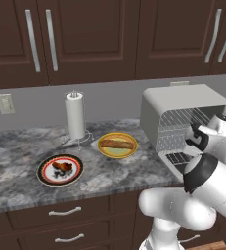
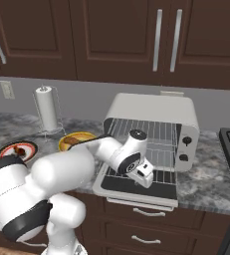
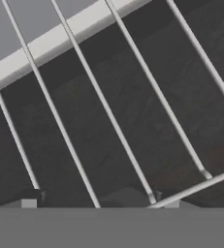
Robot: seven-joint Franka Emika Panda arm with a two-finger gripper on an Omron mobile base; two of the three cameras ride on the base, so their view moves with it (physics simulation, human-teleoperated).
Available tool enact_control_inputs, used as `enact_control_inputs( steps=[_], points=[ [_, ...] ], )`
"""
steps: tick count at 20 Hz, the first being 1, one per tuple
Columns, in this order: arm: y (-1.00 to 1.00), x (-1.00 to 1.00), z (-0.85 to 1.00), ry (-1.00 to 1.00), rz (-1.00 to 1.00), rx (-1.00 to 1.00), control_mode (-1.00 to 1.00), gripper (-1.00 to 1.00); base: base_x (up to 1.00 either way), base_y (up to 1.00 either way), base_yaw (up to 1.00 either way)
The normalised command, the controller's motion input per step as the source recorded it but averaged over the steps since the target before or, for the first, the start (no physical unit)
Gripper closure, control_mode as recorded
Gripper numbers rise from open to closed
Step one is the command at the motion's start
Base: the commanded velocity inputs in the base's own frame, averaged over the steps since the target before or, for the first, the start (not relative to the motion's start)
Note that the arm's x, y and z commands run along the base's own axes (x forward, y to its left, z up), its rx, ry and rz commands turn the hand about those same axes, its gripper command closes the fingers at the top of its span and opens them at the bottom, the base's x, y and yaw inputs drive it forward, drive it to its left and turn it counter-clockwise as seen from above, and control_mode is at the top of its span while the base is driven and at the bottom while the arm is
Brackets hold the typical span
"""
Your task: Open the toaster oven door. Place the baguette on the bottom rack in the toaster oven and place the chicken drumstick on the top rack.
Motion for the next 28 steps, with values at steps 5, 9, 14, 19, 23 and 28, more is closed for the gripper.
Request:
enact_control_inputs(
  steps=[5,9,14,19,23,28],
  points=[
    [0.00,-0.77,-0.53,0.22,0.14,-0.18,-1.00,1.00,0.00,0.00,0.00],
    [0.00,-0.75,-0.54,0.23,0.16,-0.17,-1.00,1.00,0.00,0.00,0.00],
    [0.00,-0.59,-0.15,0.11,0.13,-0.03,-1.00,1.00,0.00,0.00,0.00],
    [0.01,-0.55,0.44,-0.03,0.03,0.08,-1.00,1.00,0.00,0.00,0.00],
    [0.27,-0.37,0.31,0.00,0.00,0.04,-1.00,1.00,0.00,0.00,0.00],
    [0.48,-0.25,0.20,-0.02,0.00,0.00,-1.00,1.00,0.00,0.00,0.00]
  ],
)
